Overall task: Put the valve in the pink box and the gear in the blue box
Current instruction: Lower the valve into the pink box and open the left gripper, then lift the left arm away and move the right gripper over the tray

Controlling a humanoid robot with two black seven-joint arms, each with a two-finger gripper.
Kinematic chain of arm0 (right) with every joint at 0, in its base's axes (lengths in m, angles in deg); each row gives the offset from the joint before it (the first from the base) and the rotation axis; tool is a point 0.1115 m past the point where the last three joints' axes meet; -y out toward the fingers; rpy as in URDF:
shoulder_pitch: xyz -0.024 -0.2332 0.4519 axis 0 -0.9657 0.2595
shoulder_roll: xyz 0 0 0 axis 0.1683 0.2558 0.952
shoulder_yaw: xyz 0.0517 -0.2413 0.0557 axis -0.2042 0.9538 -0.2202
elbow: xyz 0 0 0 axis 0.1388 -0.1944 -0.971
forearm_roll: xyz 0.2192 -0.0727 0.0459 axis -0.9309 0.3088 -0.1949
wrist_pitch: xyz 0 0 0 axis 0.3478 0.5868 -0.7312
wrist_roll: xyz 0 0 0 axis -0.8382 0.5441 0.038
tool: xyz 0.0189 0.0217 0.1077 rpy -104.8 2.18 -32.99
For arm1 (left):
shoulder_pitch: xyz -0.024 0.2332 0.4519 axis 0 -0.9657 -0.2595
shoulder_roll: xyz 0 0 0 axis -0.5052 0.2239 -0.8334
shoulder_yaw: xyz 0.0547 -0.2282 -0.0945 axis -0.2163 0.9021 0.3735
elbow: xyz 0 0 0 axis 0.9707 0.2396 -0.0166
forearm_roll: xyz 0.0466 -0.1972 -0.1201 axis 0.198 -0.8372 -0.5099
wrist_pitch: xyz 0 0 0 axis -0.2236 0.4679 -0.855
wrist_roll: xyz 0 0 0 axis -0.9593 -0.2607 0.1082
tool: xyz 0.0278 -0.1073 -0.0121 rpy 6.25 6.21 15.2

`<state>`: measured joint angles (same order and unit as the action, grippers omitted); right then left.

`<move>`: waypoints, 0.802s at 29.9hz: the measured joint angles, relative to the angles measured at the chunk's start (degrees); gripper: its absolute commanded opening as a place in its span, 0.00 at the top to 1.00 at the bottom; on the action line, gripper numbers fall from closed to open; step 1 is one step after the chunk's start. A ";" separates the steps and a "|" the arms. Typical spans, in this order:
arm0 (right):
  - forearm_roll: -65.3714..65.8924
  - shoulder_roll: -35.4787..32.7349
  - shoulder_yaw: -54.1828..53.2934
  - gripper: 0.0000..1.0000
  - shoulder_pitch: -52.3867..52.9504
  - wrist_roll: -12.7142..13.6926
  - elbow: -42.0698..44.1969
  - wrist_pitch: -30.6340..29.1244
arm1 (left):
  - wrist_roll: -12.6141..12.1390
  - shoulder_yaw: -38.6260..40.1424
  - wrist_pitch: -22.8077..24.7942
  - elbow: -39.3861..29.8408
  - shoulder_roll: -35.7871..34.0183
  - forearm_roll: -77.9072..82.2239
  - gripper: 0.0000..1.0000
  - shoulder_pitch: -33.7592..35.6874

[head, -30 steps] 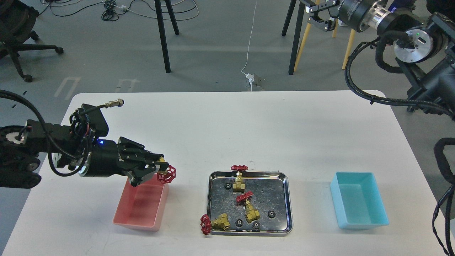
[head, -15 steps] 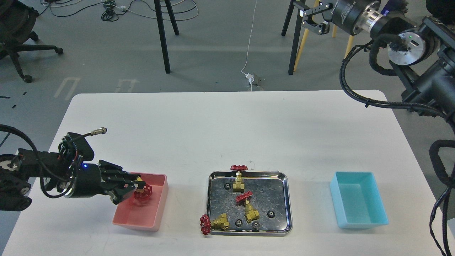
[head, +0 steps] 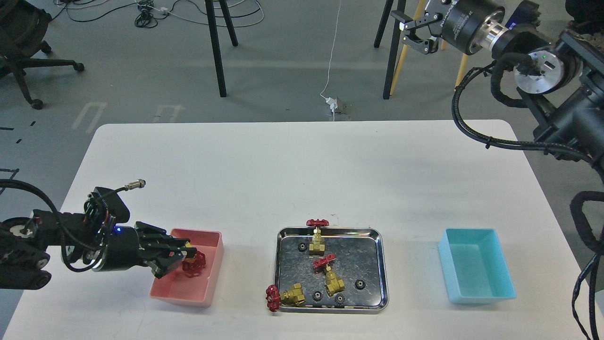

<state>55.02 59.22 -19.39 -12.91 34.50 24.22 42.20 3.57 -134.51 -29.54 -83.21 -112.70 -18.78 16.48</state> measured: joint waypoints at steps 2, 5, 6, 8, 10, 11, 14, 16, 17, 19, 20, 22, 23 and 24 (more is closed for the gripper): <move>-0.01 -0.07 0.00 0.01 -0.12 -0.03 0.00 0.00 | 0.00 0.24 0.00 0.01 0.00 0.00 0.64 -0.19; -0.02 -0.15 0.00 0.01 -0.49 -0.06 0.00 0.00 | 0.00 0.43 0.00 -0.05 -0.02 0.00 0.54 -0.21; -0.02 -0.15 0.00 0.01 -0.60 -0.06 0.00 0.00 | 0.00 0.48 0.00 -0.09 -0.03 -0.01 0.51 -0.21; -0.02 -0.15 0.00 0.01 -0.74 -0.06 0.00 0.00 | 0.00 0.57 0.00 -0.20 -0.13 0.00 0.47 -0.20; -0.03 -0.16 0.00 0.01 -0.82 -0.06 0.00 0.00 | 0.00 0.79 0.00 -0.44 -0.33 0.00 0.45 -0.16; -0.03 -0.16 0.00 0.01 -0.84 -0.06 0.00 0.00 | 0.00 0.88 0.00 -0.56 -0.48 0.00 0.44 -0.12; -0.02 -0.18 0.00 0.01 -0.84 -0.07 -0.03 0.00 | 0.00 1.04 0.00 -0.94 -0.86 0.20 0.41 0.16; 0.36 -0.22 0.34 0.01 -0.84 -0.07 -0.07 0.00 | 0.01 1.38 0.00 -1.30 -1.71 0.24 0.41 0.45; 0.66 -0.22 0.90 0.01 -0.84 -0.07 -0.09 0.00 | 0.01 1.74 0.06 -1.50 -2.49 0.24 0.41 0.63; 1.37 -0.22 3.31 0.01 -0.50 -0.07 -0.15 0.00 | 0.01 3.73 0.52 -2.26 -4.95 0.26 0.41 1.47; 2.09 -0.22 5.22 0.01 -0.17 -0.14 -0.25 0.00 | 0.00 5.02 1.01 -2.75 -6.06 0.26 0.41 1.95; 4.55 -0.22 9.46 0.01 0.55 -0.25 -0.45 0.00 | 0.01 8.92 3.61 -4.15 -8.68 0.26 0.41 2.96; 6.70 -0.22 11.86 0.01 1.10 -0.29 -0.64 0.00 | 0.01 11.31 5.66 -4.71 -10.01 0.26 0.41 3.47; 8.91 -0.22 13.85 0.01 1.63 -0.33 -0.92 0.00 | 0.01 14.57 8.60 -5.27 -11.62 0.25 0.41 4.02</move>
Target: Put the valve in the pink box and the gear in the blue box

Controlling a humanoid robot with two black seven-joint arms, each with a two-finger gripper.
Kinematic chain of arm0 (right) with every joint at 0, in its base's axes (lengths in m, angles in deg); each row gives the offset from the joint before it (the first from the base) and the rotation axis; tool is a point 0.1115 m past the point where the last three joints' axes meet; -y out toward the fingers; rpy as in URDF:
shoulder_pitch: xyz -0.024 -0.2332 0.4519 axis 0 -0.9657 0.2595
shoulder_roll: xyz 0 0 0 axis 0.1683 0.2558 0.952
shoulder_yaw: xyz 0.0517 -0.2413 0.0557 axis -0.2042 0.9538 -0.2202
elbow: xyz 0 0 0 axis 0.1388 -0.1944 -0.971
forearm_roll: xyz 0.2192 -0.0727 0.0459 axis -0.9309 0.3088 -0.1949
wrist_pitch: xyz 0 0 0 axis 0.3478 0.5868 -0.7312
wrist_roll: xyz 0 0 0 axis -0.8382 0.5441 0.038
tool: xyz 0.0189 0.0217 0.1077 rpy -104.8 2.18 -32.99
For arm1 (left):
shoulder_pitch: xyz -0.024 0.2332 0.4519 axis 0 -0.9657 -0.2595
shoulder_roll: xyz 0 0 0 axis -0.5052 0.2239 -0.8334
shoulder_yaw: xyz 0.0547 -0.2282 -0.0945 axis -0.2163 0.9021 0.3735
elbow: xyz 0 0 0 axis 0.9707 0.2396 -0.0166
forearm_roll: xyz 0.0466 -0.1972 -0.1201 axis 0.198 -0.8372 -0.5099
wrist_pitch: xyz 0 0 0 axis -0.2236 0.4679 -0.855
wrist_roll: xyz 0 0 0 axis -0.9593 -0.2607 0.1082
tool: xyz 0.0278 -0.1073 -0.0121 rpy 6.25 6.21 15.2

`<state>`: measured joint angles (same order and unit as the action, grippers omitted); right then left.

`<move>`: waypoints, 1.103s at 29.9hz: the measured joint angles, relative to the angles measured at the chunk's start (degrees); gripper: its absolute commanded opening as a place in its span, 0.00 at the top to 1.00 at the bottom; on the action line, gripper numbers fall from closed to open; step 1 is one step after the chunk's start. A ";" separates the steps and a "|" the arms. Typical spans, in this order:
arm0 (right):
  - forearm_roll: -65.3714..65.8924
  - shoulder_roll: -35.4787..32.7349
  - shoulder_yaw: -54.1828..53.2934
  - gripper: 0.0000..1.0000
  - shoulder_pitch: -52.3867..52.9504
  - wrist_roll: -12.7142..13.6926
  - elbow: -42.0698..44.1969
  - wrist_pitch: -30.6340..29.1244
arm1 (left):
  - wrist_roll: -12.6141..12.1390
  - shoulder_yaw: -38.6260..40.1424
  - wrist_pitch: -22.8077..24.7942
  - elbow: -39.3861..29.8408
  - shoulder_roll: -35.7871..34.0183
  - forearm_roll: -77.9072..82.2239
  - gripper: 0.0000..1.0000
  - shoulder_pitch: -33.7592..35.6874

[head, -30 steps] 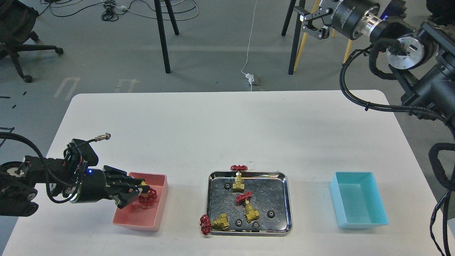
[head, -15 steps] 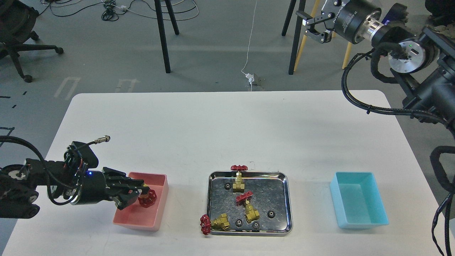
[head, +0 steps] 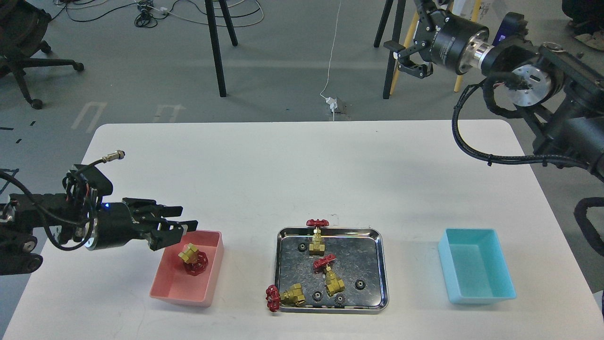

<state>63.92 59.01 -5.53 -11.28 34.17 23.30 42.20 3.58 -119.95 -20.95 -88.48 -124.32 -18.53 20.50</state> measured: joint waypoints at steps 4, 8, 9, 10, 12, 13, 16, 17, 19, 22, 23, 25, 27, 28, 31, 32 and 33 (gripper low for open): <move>12.58 -0.13 7.65 0.01 1.00 -0.12 -4.06 0.00 | 0.00 19.01 16.83 -2.36 -6.01 -0.87 0.40 -0.01; 25.94 -2.57 15.05 0.01 1.00 -0.35 -14.60 -0.02 | 0.00 38.54 31.24 -3.23 -7.60 -7.96 0.39 -4.56; 29.09 -3.45 17.60 0.01 1.12 -0.50 -17.19 -0.02 | 0.00 42.60 33.59 -3.21 -7.08 -10.98 0.39 -5.67; 31.78 -4.00 20.04 0.01 1.36 -0.65 -19.45 -0.01 | 0.00 47.23 36.25 -3.11 -5.91 -15.05 0.38 -7.11; 37.68 -4.73 25.91 0.01 2.54 -0.92 -24.65 -0.02 | 0.00 54.29 40.39 -2.50 -3.14 -22.39 0.38 -9.67; 40.16 -4.92 28.73 0.01 3.58 -1.25 -26.80 -0.02 | 0.00 57.39 42.03 -1.85 -1.39 -26.04 0.38 -10.85; 47.91 -4.75 40.02 0.01 9.40 -4.19 -34.09 -0.01 | 0.00 63.94 44.74 1.19 4.84 -34.72 0.38 -14.41; 50.00 -4.41 44.02 0.01 11.68 -5.20 -36.82 -0.01 | 0.00 65.59 45.04 2.23 7.06 -36.39 0.37 -15.70; 53.40 -3.05 51.11 0.01 15.90 -6.44 -41.94 -0.01 | -0.01 68.20 45.05 3.63 10.75 -37.76 0.37 -17.87; 57.41 -0.61 57.75 0.02 20.00 -7.02 -45.96 0.00 | 0.00 70.88 44.65 4.54 14.58 -38.18 0.37 -20.60; 58.44 0.25 59.02 0.02 20.56 -7.07 -46.40 0.00 | 0.00 71.44 44.46 4.72 15.45 -38.20 0.37 -21.32; 60.13 2.60 61.21 0.08 20.97 -7.12 -46.92 0.00 | 0.00 72.37 43.83 4.98 16.75 -38.23 0.37 -22.44; 60.84 4.57 62.76 0.20 21.03 -7.14 -47.02 0.01 | 0.00 72.86 43.15 5.16 17.71 -38.25 0.36 -23.41; 61.02 5.52 63.33 0.24 21.06 -7.13 -47.05 0.01 | 0.00 72.95 42.97 5.19 17.95 -38.27 0.36 -23.73; 61.22 8.01 64.20 0.34 21.11 -7.14 -47.06 0.01 | 0.00 73.06 42.68 5.22 18.28 -38.31 0.36 -24.49; 61.24 8.84 64.32 0.36 21.11 -7.13 -47.04 0.01 | 0.00 73.08 42.66 5.22 18.31 -38.32 0.36 -24.71; 61.26 9.51 64.38 0.36 21.11 -7.13 -46.93 0.01 | 0.00 73.10 42.63 5.22 18.31 -38.32 0.36 -25.05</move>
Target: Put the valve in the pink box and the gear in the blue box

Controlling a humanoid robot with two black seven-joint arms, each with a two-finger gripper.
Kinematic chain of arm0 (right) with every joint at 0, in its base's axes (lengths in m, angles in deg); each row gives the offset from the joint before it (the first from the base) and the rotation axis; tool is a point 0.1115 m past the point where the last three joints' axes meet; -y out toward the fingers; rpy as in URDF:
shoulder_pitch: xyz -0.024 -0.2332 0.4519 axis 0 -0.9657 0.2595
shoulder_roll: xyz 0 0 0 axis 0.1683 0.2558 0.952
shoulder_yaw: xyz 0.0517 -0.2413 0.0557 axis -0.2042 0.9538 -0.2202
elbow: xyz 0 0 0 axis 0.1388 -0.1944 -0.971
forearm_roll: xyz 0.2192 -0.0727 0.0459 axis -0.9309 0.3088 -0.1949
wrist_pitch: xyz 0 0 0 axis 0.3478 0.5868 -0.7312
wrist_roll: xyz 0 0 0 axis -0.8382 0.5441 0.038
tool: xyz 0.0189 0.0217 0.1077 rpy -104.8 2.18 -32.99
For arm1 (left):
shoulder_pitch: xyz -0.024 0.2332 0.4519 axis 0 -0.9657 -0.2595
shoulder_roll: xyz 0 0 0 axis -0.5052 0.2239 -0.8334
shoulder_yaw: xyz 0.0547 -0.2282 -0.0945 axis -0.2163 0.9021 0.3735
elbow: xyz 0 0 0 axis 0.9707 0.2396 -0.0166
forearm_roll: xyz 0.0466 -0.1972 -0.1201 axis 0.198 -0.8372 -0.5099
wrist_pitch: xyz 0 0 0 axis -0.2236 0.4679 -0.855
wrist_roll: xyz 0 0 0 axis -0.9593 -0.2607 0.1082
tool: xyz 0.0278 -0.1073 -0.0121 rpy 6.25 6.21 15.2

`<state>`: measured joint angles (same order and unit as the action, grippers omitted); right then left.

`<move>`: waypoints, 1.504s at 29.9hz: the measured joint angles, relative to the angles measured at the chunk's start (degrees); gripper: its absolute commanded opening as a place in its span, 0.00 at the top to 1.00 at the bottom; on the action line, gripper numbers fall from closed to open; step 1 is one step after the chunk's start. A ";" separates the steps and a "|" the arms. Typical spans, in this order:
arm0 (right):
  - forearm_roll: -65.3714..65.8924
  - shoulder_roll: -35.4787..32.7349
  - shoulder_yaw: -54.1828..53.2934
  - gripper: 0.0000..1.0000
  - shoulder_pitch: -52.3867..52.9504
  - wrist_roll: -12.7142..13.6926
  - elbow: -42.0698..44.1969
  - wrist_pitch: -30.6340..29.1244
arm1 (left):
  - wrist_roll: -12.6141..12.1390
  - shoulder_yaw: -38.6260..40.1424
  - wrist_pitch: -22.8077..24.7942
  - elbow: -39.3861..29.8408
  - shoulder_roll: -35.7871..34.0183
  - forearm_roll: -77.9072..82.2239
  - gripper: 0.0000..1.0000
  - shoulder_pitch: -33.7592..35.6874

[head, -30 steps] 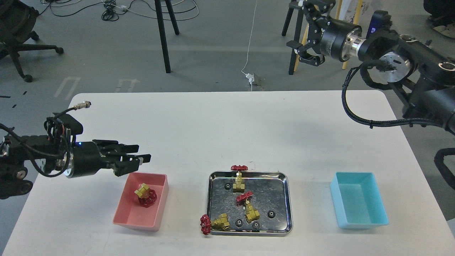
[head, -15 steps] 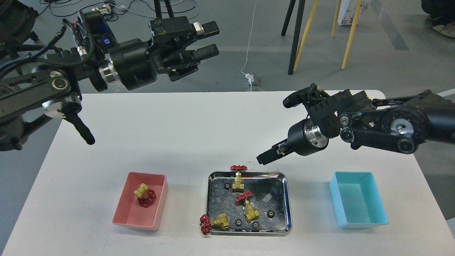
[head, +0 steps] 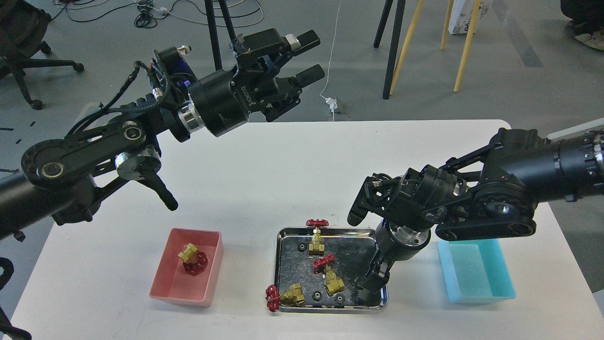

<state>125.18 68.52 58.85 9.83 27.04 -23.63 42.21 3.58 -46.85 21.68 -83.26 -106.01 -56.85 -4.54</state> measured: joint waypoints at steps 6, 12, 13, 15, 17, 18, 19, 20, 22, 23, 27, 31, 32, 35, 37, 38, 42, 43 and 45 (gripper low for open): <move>0.69 3.10 1.97 0.38 -0.53 0.00 0.61 0.00 | 0.00 1.69 -0.02 0.00 -0.14 0.01 0.35 -2.80; 0.78 5.36 4.18 0.39 -2.47 0.04 2.53 0.00 | 0.00 3.08 0.04 0.00 -0.15 0.09 0.35 -4.76; 0.82 5.59 4.25 0.39 -2.68 0.06 2.80 0.00 | 0.00 3.12 0.06 0.00 -0.15 0.09 0.34 -5.16; 0.90 6.43 4.40 0.39 -3.04 0.09 3.76 0.00 | 0.00 3.35 0.06 0.00 -0.15 0.28 0.34 -6.06; 0.91 7.46 4.43 0.40 -3.29 0.08 4.68 0.01 | 0.00 3.75 0.06 0.00 -0.15 0.71 0.34 -6.89; 0.91 8.03 4.43 0.40 -3.38 0.05 5.07 0.20 | 0.00 3.93 0.06 0.00 -0.15 0.89 0.34 -7.17; 0.90 8.51 4.44 0.40 -3.42 0.04 5.33 0.48 | 0.00 4.06 0.06 0.00 -0.15 1.06 0.34 -7.42; 0.90 8.95 4.44 0.40 -3.45 0.02 5.57 0.85 | 0.00 4.13 0.06 0.00 -0.11 1.19 0.34 -7.57; 0.90 9.36 4.45 0.41 -3.48 0.02 5.91 1.45 | 0.00 4.18 0.06 0.00 -0.09 1.28 0.34 -7.81; 0.90 9.43 4.46 0.42 -3.54 0.02 6.02 1.62 | 0.00 4.19 0.06 0.00 -0.09 1.30 0.34 -7.90; 0.90 9.52 4.49 0.47 -4.29 0.01 6.47 2.05 | 0.00 4.20 0.06 0.00 -0.10 1.32 0.33 -8.01; 0.96 9.52 4.55 0.48 -5.41 0.01 7.64 3.11 | 0.00 4.20 0.07 0.07 -0.10 1.33 0.33 -8.31; 0.97 9.52 4.60 0.48 -5.60 0.01 7.92 3.32 | 0.00 4.20 0.07 0.08 -0.10 1.33 0.33 -8.38; 0.97 9.52 5.57 0.48 -6.07 0.01 8.62 4.30 | 0.00 4.20 0.07 0.11 -0.09 1.33 0.33 -8.50; 0.95 9.53 6.14 0.48 -6.16 0.00 9.06 5.24 | 0.00 4.20 0.07 0.15 -0.06 1.33 0.33 -8.61; 0.95 9.53 6.26 0.48 -6.20 0.01 9.23 5.51 | 0.00 4.20 0.07 0.17 -0.06 1.33 0.33 -8.73; 0.92 9.53 6.39 0.49 -6.52 0.01 9.48 5.93 | 0.00 4.20 0.08 0.39 -0.01 1.35 0.33 -8.95; 0.91 9.53 6.40 0.50 -6.61 0.01 9.49 5.98 | 0.00 4.20 0.07 0.48 0.02 1.35 0.33 -8.96; 0.87 9.53 6.40 0.54 -6.70 0.01 9.53 6.03 | 0.00 4.20 0.07 0.58 0.11 1.35 0.33 -8.96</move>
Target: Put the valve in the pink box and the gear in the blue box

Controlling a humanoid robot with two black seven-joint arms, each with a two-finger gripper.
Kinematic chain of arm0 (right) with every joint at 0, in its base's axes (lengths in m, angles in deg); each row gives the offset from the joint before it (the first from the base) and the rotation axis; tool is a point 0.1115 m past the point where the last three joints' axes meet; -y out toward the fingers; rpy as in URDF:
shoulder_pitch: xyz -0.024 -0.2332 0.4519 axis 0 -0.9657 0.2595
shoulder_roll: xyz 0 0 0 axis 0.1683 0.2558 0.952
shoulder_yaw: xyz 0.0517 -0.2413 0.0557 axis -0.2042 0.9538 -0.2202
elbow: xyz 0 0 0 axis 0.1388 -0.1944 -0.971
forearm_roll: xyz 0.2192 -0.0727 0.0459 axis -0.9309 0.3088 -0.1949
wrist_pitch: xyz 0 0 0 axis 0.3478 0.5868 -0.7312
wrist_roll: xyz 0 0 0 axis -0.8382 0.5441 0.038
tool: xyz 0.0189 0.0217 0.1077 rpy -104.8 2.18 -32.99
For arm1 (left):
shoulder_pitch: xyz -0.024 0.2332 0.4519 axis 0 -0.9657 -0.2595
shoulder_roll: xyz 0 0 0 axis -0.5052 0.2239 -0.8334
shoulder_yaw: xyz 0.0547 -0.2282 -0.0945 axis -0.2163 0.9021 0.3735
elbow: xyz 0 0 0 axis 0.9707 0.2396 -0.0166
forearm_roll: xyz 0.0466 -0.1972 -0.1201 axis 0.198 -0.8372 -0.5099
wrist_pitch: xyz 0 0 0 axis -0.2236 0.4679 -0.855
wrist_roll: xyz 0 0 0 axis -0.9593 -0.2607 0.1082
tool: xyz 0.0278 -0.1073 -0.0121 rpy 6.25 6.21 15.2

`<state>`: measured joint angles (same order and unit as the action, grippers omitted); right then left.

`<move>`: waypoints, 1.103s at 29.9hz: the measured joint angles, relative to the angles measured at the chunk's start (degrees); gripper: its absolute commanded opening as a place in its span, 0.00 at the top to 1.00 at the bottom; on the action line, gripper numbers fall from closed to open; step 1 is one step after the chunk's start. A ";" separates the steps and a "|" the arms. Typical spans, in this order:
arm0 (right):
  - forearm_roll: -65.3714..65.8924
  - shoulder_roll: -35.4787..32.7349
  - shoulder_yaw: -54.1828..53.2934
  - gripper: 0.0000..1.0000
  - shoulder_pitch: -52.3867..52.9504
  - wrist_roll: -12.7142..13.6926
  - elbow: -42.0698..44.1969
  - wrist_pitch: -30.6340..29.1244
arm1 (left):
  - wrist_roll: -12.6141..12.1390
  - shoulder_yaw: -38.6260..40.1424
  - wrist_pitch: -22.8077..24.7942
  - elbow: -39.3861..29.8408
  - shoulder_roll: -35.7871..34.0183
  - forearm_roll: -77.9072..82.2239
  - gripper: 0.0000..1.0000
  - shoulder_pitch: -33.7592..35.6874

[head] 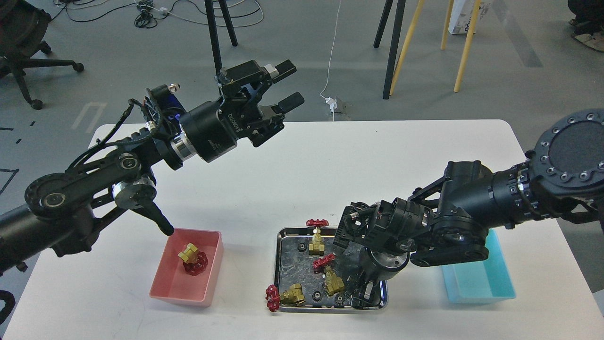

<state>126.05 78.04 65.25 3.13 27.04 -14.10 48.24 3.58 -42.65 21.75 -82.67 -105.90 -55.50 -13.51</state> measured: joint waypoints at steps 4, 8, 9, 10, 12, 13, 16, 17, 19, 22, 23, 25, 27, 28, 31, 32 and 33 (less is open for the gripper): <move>-0.13 0.00 0.00 0.63 0.00 -0.04 -0.03 0.00 | 0.00 -0.02 0.00 0.24 0.29 0.00 0.33 0.00; -0.14 0.00 0.06 0.76 0.20 -0.15 -0.19 -0.21 | 0.00 -0.08 0.00 0.30 0.37 -0.01 0.33 -0.08; -0.14 0.00 0.09 0.79 0.20 -0.16 -0.21 -0.24 | 0.00 -0.08 0.00 0.30 0.40 -0.02 0.32 -0.08; -0.13 0.00 0.13 0.80 0.21 -0.17 -0.22 -0.26 | 0.00 -0.09 0.00 0.30 0.43 -0.02 0.32 -0.09; -0.17 0.00 0.16 0.84 0.21 -0.17 -0.21 -0.26 | 0.00 -0.09 0.00 0.30 0.44 -0.03 0.32 -0.09; -0.27 0.00 0.17 0.87 0.21 -0.26 -0.20 -0.26 | 0.00 -0.09 0.00 0.30 0.44 -0.03 0.32 -0.09; -0.47 0.00 0.17 0.93 0.21 -0.94 -0.26 -0.22 | 0.00 -0.09 0.00 0.30 0.44 -0.03 0.32 -0.09; -0.50 0.00 0.18 0.95 0.32 -1.13 -0.33 -0.21 | 0.00 -0.09 0.00 0.30 0.44 -0.03 0.32 -0.09; -0.55 0.00 0.17 0.96 0.69 -1.26 -0.49 -0.21 | 0.00 -0.09 0.00 0.30 0.47 -0.03 0.32 -0.09; -0.77 0.00 -0.14 0.96 1.47 -1.40 -0.89 -0.23 | 0.00 -0.16 0.00 0.30 0.54 -0.03 0.32 -0.10; -0.86 -0.15 -0.44 0.96 2.16 -1.46 -1.01 -0.23 | 0.00 -0.17 0.00 0.30 0.60 -0.01 0.32 -0.09; -0.92 -1.72 -1.00 0.96 3.91 -1.49 -1.65 -0.22 | 0.00 -0.18 0.00 0.30 0.68 0.04 0.32 -0.10; -0.94 -5.12 -1.66 0.96 6.29 -1.52 -2.99 -0.24 | 0.01 -0.18 0.00 0.30 0.74 0.06 0.32 -0.30; -0.94 -7.13 -1.86 0.96 7.38 -1.59 -3.56 -0.31 | 0.01 -0.18 0.00 0.30 0.77 0.06 0.32 -0.47; -0.77 -15.03 -2.09 0.96 9.89 -2.19 -4.60 -0.64 | 0.01 -0.18 0.00 0.30 0.96 0.06 0.32 -0.67; -0.52 -18.01 -2.03 0.96 10.25 -2.32 -4.72 -0.69 | 0.01 -0.19 -0.01 0.30 1.17 0.08 0.32 -0.69; -0.20 -21.09 -1.86 0.96 10.47 -2.39 -4.78 -0.73 | 0.02 -0.18 -0.02 0.30 1.45 0.09 0.32 -0.69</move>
<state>125.85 56.95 63.39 13.60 24.65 -18.89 47.50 3.59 -42.84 21.74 -82.37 -104.45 -55.41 -14.20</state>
